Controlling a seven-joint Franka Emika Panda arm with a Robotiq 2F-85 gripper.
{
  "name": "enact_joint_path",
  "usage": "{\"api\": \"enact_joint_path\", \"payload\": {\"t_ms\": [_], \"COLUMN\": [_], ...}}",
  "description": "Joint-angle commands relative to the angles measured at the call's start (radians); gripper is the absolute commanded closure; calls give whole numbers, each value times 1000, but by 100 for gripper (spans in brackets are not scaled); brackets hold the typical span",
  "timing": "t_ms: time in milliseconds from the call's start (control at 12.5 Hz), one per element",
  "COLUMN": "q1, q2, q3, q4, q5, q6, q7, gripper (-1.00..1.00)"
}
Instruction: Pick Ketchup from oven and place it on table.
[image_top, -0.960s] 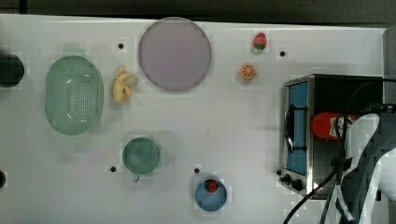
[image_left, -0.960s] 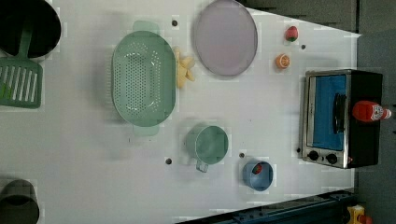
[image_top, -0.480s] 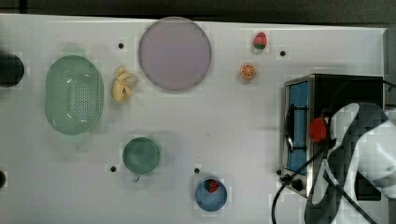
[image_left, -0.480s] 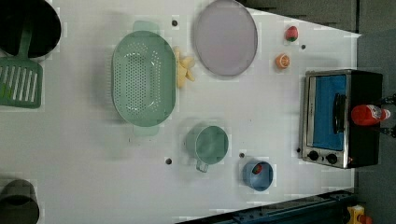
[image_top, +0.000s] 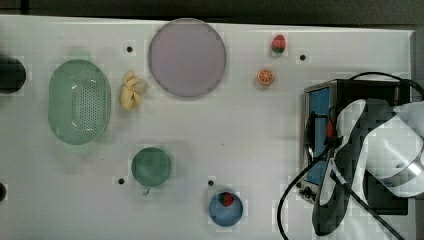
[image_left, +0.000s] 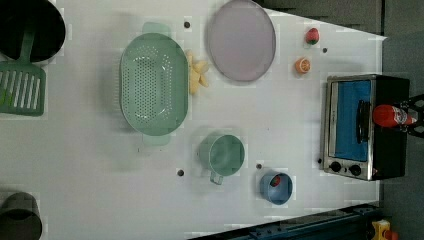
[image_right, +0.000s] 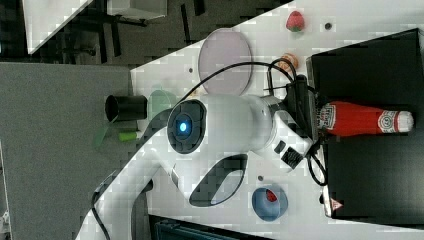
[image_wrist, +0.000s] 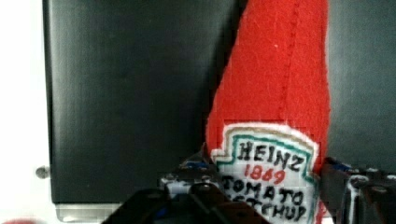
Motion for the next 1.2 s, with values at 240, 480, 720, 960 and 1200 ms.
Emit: {"api": "enact_joint_path", "payload": {"t_ms": [240, 480, 720, 960, 1200], "q1": [54, 143, 220, 235, 240], "q2": [-137, -221, -267, -266, -270], "q3": [8, 55, 227, 319, 372], "q4": [199, 258, 255, 235, 39], "q5": [-39, -120, -129, -129, -145], "q6": [-205, -398, -450, -448, -354], "q7": [0, 0, 1, 13, 31], "gripper": [-24, -24, -24, -24, -24]}}
